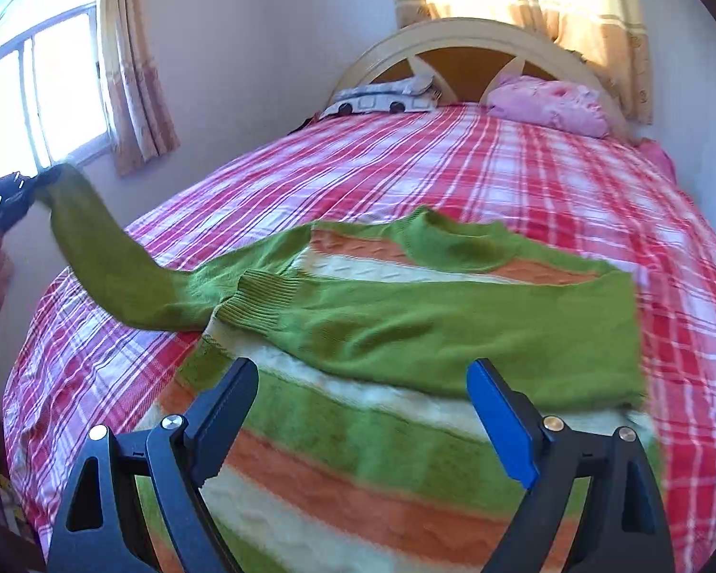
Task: Fold small clothes
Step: 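Lift the sleeve with the left tool and lay it across the sweater body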
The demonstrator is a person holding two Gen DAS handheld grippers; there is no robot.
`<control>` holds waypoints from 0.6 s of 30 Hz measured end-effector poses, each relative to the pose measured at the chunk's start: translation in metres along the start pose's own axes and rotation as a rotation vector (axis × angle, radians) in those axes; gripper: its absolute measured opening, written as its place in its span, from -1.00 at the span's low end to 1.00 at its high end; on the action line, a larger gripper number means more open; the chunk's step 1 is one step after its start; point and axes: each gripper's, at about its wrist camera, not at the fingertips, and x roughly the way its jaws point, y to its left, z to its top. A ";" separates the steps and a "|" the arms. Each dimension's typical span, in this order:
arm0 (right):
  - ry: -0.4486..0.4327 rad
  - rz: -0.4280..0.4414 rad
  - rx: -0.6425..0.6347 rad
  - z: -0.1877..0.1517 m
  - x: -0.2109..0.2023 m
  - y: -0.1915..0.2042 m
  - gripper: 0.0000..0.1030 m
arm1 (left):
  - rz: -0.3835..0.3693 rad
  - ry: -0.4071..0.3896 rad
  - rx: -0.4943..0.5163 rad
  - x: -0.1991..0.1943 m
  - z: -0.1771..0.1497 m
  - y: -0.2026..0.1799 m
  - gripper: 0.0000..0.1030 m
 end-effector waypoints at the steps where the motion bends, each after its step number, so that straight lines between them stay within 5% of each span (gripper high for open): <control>1: -0.004 -0.003 0.011 -0.004 -0.006 -0.005 0.74 | -0.014 -0.007 0.015 0.003 0.006 -0.014 -0.78; 9: 0.001 -0.001 0.079 -0.043 -0.042 -0.035 0.74 | -0.114 -0.065 0.140 0.022 0.032 -0.119 -0.79; 18: -0.027 -0.012 0.156 -0.077 -0.071 -0.067 0.74 | -0.260 -0.038 0.265 0.044 0.016 -0.228 -0.80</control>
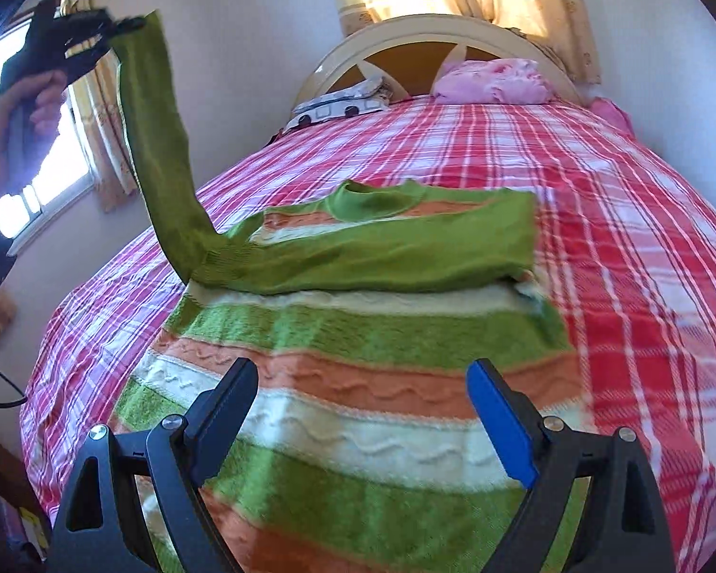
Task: Fold small clothes
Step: 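Lift the sleeve with the left tool and lay it across the sweater body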
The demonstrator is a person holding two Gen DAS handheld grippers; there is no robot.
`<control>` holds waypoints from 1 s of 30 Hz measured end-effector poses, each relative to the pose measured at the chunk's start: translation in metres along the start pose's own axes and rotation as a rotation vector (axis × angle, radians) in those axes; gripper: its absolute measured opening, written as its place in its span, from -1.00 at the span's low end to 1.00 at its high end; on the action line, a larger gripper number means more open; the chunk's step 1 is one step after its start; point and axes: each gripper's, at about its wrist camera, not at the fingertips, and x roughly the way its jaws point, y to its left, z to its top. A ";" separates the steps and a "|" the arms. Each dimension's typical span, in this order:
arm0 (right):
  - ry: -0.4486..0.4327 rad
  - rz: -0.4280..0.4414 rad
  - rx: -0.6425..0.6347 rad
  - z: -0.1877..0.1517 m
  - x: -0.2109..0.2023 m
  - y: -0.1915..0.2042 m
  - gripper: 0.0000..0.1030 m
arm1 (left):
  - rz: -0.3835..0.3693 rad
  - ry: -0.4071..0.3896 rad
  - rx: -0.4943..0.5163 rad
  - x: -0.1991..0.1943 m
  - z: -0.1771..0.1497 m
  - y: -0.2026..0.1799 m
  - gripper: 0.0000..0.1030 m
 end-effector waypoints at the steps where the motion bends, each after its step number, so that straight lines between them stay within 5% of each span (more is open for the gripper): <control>1: -0.001 0.001 0.011 -0.002 -0.001 -0.004 0.74 | -0.020 0.019 0.025 0.008 -0.004 -0.014 -0.80; 9: 0.029 0.012 0.049 -0.018 0.007 -0.019 0.74 | -0.107 0.199 0.186 0.085 -0.087 -0.099 -0.80; 18: 0.074 0.044 0.058 -0.029 0.021 -0.016 0.74 | -0.071 0.371 0.298 0.156 -0.189 -0.160 -0.78; 21: 0.075 0.048 0.062 -0.030 0.022 -0.018 0.74 | -0.044 0.434 0.331 0.164 -0.204 -0.167 -0.39; 24: 0.076 0.050 0.059 -0.030 0.022 -0.017 0.74 | -0.040 0.389 0.399 0.147 -0.204 -0.168 0.18; 30: 0.076 0.068 0.068 -0.030 0.023 -0.019 0.78 | -0.008 0.312 0.397 0.089 -0.186 -0.116 0.62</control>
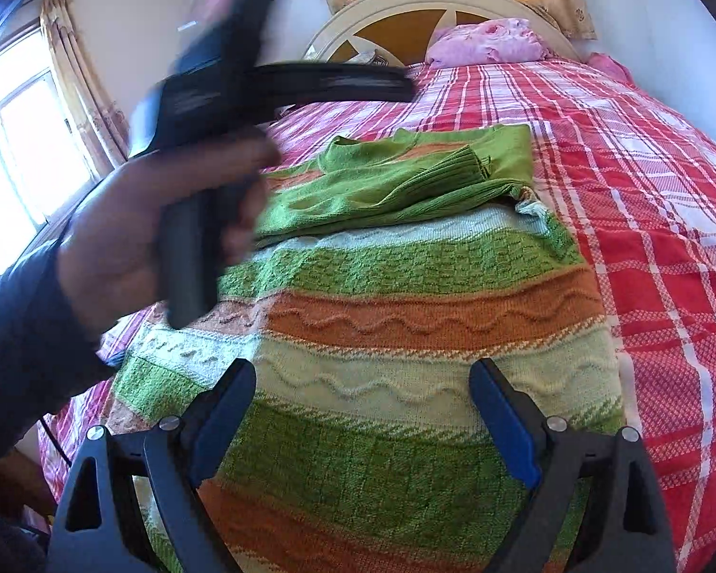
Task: Fold small clothes
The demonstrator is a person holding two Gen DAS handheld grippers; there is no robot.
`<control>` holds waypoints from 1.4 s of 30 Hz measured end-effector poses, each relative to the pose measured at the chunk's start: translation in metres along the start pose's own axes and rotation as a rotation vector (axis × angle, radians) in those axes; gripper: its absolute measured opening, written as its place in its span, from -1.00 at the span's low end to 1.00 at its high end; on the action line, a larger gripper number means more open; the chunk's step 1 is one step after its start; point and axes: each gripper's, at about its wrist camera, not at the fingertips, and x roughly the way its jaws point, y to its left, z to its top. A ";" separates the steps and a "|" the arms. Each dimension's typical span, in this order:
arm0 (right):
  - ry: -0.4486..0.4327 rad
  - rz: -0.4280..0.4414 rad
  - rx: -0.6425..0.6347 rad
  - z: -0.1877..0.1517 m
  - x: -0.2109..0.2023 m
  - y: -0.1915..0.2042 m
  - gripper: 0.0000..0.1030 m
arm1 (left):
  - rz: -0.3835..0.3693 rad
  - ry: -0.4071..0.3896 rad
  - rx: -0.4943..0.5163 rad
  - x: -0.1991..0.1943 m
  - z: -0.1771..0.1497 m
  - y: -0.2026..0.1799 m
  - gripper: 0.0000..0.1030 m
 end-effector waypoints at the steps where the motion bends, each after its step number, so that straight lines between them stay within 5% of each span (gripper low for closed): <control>1: 0.000 0.001 0.001 0.000 0.000 0.000 0.78 | 0.015 -0.004 -0.007 -0.012 -0.010 0.015 0.65; 3: -0.002 0.007 0.006 -0.001 0.000 -0.001 0.78 | 0.074 -0.004 -0.018 -0.025 -0.029 0.037 0.82; 6: -0.008 0.023 0.027 -0.001 -0.002 -0.005 0.78 | 0.223 0.047 -0.015 -0.037 -0.065 0.073 0.83; 10: 0.012 0.017 0.043 0.005 -0.006 -0.006 0.77 | 0.354 0.191 -0.081 -0.035 -0.112 0.122 0.83; 14: 0.013 0.042 0.090 0.031 -0.017 -0.011 0.64 | 0.298 0.219 -0.220 -0.038 -0.132 0.149 0.83; 18: -0.022 -0.016 0.076 0.069 -0.024 -0.010 0.56 | 0.263 0.252 -0.246 -0.018 -0.135 0.148 0.83; 24: 0.014 -0.112 0.083 0.109 0.011 -0.019 0.30 | 0.319 0.264 -0.312 -0.003 -0.136 0.170 0.86; 30: 0.059 -0.173 0.113 0.136 0.060 -0.035 0.23 | 0.285 0.293 -0.396 0.003 -0.149 0.182 0.98; 32: 0.101 -0.214 0.096 0.138 0.082 -0.038 0.03 | 0.296 0.292 -0.380 0.004 -0.149 0.178 0.99; 35: 0.139 -0.245 0.103 0.132 0.102 -0.045 -0.73 | 0.294 0.297 -0.380 0.004 -0.149 0.178 1.00; 42: -0.010 -0.300 0.000 0.138 0.061 -0.031 -0.90 | 0.270 0.318 -0.411 0.008 -0.153 0.185 1.00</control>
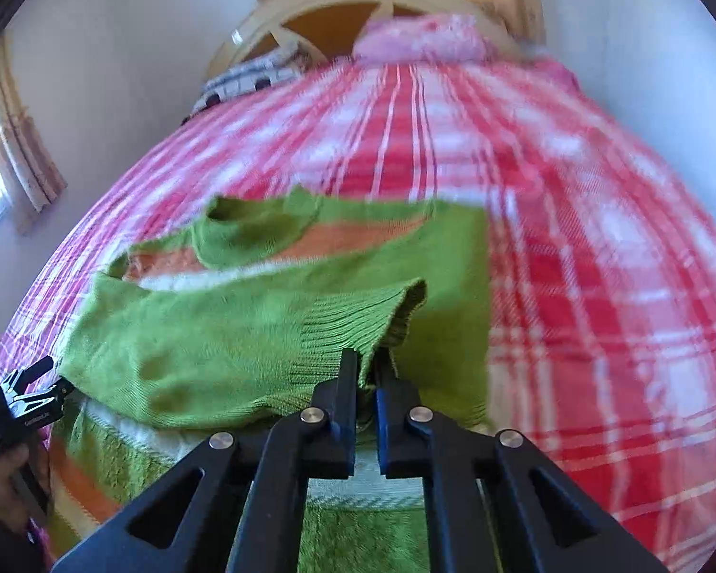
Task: Fold small clothes
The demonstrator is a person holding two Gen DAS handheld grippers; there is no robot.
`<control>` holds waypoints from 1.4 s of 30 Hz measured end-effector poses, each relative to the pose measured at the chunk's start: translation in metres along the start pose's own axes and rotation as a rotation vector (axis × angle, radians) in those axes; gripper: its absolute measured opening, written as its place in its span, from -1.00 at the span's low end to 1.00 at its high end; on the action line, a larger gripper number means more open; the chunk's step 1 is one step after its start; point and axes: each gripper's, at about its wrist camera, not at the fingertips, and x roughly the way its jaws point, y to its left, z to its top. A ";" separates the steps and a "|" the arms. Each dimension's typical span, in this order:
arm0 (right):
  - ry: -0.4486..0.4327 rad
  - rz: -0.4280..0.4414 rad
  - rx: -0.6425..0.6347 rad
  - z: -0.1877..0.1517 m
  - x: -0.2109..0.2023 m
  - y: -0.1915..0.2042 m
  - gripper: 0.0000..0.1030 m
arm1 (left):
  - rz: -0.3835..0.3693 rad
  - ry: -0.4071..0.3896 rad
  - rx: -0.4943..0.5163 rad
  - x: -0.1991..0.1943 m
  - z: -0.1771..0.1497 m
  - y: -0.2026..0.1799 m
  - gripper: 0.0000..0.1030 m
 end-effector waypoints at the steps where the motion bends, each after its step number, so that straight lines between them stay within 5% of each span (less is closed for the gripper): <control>1: -0.015 -0.011 0.001 0.003 -0.004 -0.002 -0.90 | -0.003 0.007 -0.003 0.001 0.000 0.000 1.00; 7: 0.089 -0.064 0.041 -0.006 0.026 -0.025 -0.90 | -0.003 0.008 0.005 0.001 -0.001 -0.002 1.00; 11: 0.083 -0.069 0.058 -0.012 0.029 -0.031 -0.89 | -0.009 -0.025 0.011 -0.012 -0.005 -0.001 1.00; 19: -0.015 -0.081 0.011 0.004 -0.020 -0.021 0.14 | -0.008 -0.127 0.038 -0.068 -0.015 0.003 1.00; 25: 0.000 0.038 -0.106 0.014 0.001 0.026 0.16 | -0.040 -0.201 0.037 -0.070 0.020 -0.019 1.00; 30: 0.155 0.002 -0.114 -0.009 0.052 0.026 0.16 | -0.002 -0.057 0.078 -0.013 0.014 -0.036 1.00; 36: 0.114 -0.021 -0.189 -0.018 0.039 0.031 0.18 | -0.068 0.001 0.032 0.000 0.008 -0.027 1.00; 42: 0.082 -0.003 -0.144 -0.024 0.031 0.021 0.22 | -0.016 -0.041 0.061 -0.010 0.004 -0.034 1.00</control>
